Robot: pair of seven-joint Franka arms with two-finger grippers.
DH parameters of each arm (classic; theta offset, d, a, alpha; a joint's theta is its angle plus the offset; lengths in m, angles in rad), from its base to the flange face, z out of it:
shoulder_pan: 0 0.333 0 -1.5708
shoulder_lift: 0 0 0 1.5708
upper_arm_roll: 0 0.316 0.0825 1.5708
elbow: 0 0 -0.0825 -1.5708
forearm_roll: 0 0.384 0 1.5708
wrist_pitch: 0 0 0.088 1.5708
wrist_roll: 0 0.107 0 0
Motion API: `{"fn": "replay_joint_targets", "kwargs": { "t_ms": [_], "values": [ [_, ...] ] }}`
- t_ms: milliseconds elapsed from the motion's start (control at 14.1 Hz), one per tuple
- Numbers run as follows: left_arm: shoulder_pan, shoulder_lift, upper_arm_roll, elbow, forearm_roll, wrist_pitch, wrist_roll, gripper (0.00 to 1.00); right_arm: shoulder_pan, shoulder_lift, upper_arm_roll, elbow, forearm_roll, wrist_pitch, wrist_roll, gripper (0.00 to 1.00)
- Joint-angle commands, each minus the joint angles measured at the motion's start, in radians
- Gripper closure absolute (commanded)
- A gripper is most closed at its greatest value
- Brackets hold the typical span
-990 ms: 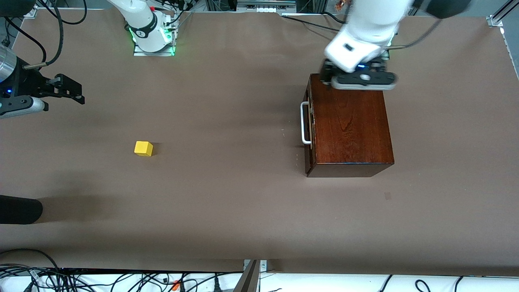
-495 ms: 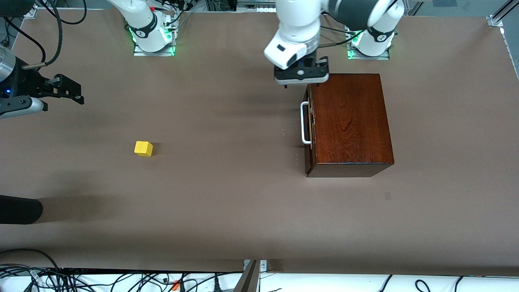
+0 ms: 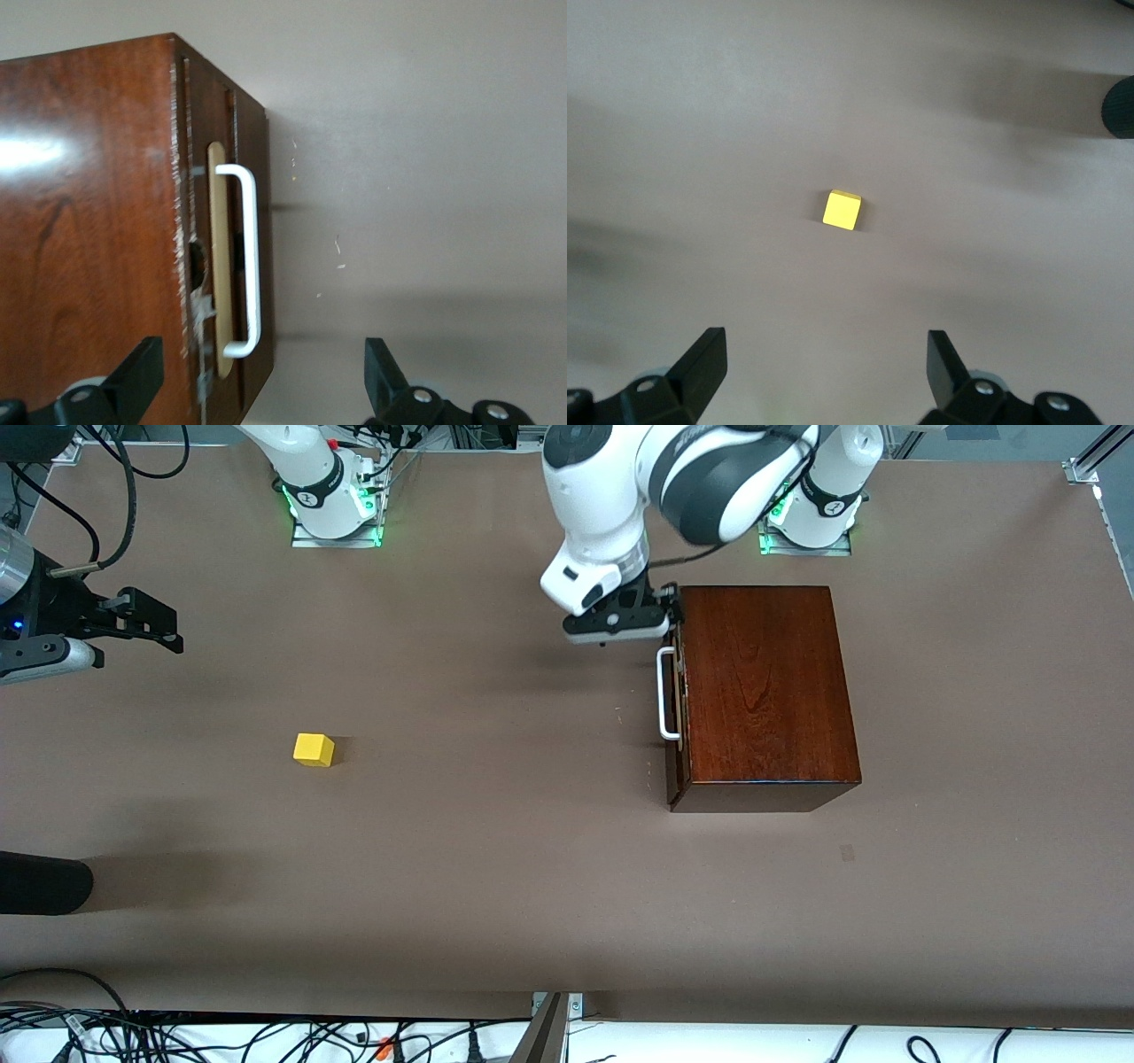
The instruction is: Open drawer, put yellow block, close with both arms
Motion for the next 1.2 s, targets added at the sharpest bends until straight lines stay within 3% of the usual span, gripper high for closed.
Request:
{"fn": "replay_joint_targets", "kwargs": {
  "t_ms": [0,283,636,1131],
  "values": [
    [-0.012,0.052,0.008,0.035,0.047,0.019,-0.016,0.0,-0.005,-0.002,0.001,0.006,0.003,0.0,-0.012,0.0],
    [-0.012,0.115,0.006,0.016,0.127,0.028,-0.016,0.0,-0.004,-0.001,0.001,0.006,0.003,0.002,-0.01,0.0],
    [0.005,0.119,0.012,-0.063,0.156,0.099,-0.016,0.0,-0.004,-0.001,0.001,0.006,0.004,0.003,-0.01,0.0],
    [0.008,0.141,0.032,-0.097,0.156,0.125,-0.022,0.0,-0.002,-0.001,0.004,0.006,0.004,0.005,-0.01,0.0]
  ]
}}
